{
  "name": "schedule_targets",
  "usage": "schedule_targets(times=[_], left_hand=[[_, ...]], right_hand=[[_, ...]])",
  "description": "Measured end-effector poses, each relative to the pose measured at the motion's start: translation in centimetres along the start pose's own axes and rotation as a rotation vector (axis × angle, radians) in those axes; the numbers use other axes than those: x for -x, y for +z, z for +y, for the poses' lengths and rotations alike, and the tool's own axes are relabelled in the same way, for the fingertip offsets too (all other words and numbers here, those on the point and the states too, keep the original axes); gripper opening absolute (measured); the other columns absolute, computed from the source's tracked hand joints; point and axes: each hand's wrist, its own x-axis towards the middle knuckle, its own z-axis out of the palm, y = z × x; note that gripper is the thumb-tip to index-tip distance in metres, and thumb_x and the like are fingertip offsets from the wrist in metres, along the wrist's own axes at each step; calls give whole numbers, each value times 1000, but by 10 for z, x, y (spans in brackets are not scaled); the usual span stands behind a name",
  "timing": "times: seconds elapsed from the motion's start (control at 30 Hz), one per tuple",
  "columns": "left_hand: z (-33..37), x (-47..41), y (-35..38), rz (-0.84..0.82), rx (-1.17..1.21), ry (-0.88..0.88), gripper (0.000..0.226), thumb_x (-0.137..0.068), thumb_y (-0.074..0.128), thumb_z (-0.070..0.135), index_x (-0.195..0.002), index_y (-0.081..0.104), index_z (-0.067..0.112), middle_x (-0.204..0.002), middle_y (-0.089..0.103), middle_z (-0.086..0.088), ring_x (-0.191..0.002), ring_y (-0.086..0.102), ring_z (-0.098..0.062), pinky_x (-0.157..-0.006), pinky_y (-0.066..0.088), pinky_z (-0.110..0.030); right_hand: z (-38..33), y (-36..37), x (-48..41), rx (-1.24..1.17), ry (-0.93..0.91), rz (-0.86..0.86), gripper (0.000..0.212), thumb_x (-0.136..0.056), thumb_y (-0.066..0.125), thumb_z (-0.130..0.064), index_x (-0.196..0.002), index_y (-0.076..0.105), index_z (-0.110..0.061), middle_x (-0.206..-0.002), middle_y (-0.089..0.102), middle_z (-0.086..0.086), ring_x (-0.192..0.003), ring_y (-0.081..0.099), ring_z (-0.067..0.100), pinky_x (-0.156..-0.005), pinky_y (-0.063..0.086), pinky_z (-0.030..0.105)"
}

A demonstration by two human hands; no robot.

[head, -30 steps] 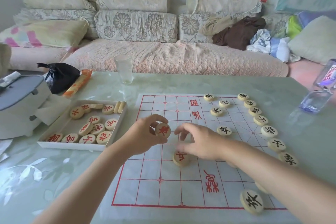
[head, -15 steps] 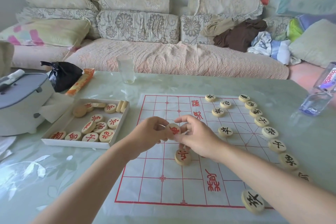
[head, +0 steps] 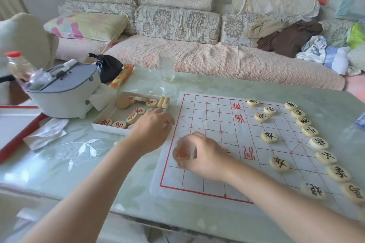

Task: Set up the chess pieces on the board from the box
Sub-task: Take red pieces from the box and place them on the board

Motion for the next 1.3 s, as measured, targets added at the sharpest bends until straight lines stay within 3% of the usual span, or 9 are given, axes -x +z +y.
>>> schedule_targets(times=[0.17, 0.27, 0.47, 0.6, 0.77, 0.83, 0.93, 1.1, 1.3], left_hand=[[-51, 17, -15, 0, -158, -137, 22, -90, 59, 33, -112, 62, 31, -121, 54, 3, -118, 42, -22, -96, 40, -38], [-70, 27, -19, -73, -122, -191, 21, -89, 60, 32, -111, 62, 29, -116, 56, -1, -112, 45, -24, -94, 40, -36], [-79, 33, -23, -90, -49, -181, 18, -90, 59, 30, -107, 65, 29, -109, 55, 2, -110, 45, -21, -88, 34, -29], [-81, 29, -24, -60, -28, -156, 17, -90, 59, 27, -104, 67, 24, -103, 59, 1, -105, 49, -20, -83, 33, -26], [-92, 21, -18, -65, -42, -193, 18, -89, 57, 34, -105, 64, 29, -105, 60, -1, -107, 50, -24, -91, 43, -35], [-96, 18, -16, -55, -58, -212, 24, -89, 55, 37, -110, 62, 29, -107, 60, -2, -107, 49, -25, -91, 43, -36], [-102, 14, -15, -18, -55, -242, 28, -91, 52, 39, -116, 60, 29, -113, 59, -1, -110, 46, -25, -94, 42, -38], [-113, 16, -16, -23, -116, -285, 35, -93, 48, 38, -127, 52, 32, -126, 53, 1, -116, 47, -25, -96, 39, -39], [-115, 11, -17, -69, -100, -293, 35, -93, 48, 39, -126, 53, 32, -121, 56, 4, -115, 49, -23, -97, 39, -39]], right_hand=[[-24, 23, 8, 83, -70, -137, 47, -75, 79, -46, -117, 60, -36, -114, 59, -20, -95, 54, -4, -83, 44, 20], [-30, 31, 12, 157, -111, -205, 47, -73, 77, -50, -114, 59, -37, -113, 57, -22, -103, 56, 2, -90, 47, 27], [-38, 28, 7, 277, -140, -303, 54, -72, 75, -56, -120, 53, -41, -112, 50, -20, -95, 54, 2, -83, 45, 25], [-50, 20, -17, 125, -113, -242, 42, -83, 69, -54, -121, 55, -41, -109, 53, -18, -83, 51, -3, -77, 41, 22], [-62, 24, -67, 61, -74, -96, 23, -91, 65, -36, -114, 65, -32, -107, 63, -14, -100, 58, 7, -87, 44, 22], [-65, 26, -87, 95, -56, -65, 18, -92, 63, -32, -110, 66, -31, -105, 65, -12, -98, 59, 9, -86, 47, 24], [-67, 25, -113, 178, -19, -41, 19, -91, 66, -35, -109, 65, -31, -100, 64, -13, -90, 58, 10, -86, 50, 30], [-70, 26, -145, 505, 33, -158, 29, -89, 67, -41, -116, 64, -32, -113, 62, -8, -106, 58, 17, -84, 48, 30], [-79, 37, -166, 762, 83, -312, 26, -82, 62, -32, -104, 65, -18, -98, 64, 4, -90, 62, 28, -66, 44, 28]])
